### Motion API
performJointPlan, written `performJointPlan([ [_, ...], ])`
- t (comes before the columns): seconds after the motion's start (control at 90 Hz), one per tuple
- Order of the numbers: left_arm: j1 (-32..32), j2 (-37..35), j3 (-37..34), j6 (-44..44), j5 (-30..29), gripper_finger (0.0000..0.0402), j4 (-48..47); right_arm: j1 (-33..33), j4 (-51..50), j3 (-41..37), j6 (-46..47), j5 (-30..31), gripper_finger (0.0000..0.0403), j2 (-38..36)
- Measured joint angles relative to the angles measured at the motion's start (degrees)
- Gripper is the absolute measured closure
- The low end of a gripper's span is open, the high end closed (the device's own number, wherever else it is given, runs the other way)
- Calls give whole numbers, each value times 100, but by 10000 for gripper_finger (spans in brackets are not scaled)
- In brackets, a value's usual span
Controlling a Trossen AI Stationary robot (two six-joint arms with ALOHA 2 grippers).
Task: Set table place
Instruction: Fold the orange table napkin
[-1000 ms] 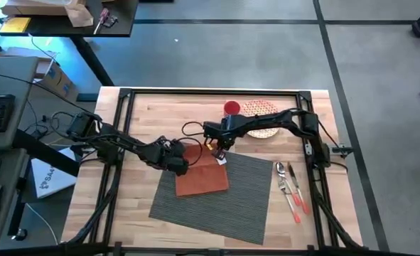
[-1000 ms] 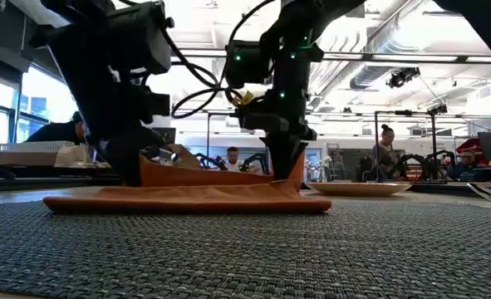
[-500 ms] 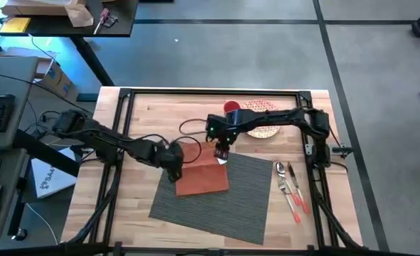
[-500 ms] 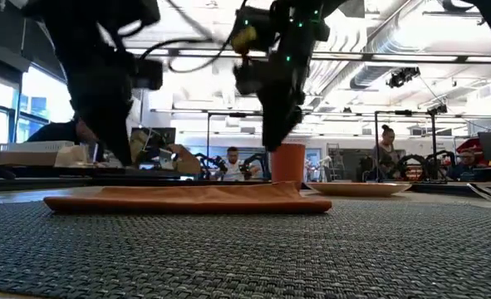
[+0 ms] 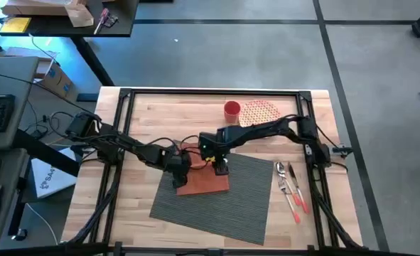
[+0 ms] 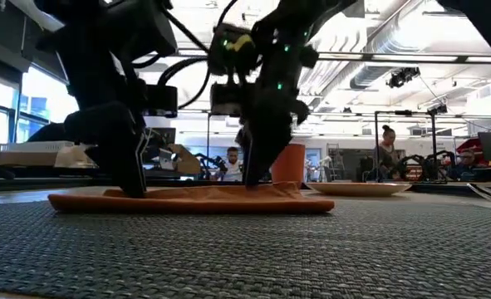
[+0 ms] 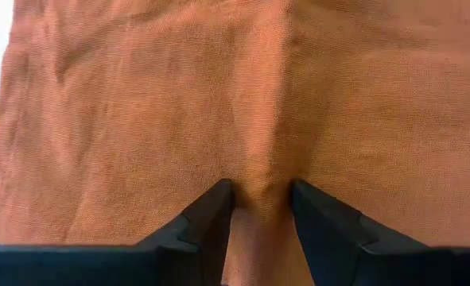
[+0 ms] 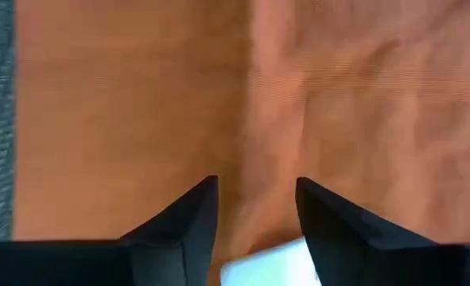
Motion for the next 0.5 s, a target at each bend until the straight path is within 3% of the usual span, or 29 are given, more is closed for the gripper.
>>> performJointPlan([
  [0.122, 7, 44, 15, 4, 133, 314, 2, 30, 2, 11, -2, 23, 313, 116],
  [0.278, 35, 64, 128, 160, 487, 389, -53, 96, -30, 17, 173, 56, 390, 113],
  [0.5, 68, -201, 865, 423, 513, 400, -1460, 131, -528, 0, 353, 113, 402, -574],
])
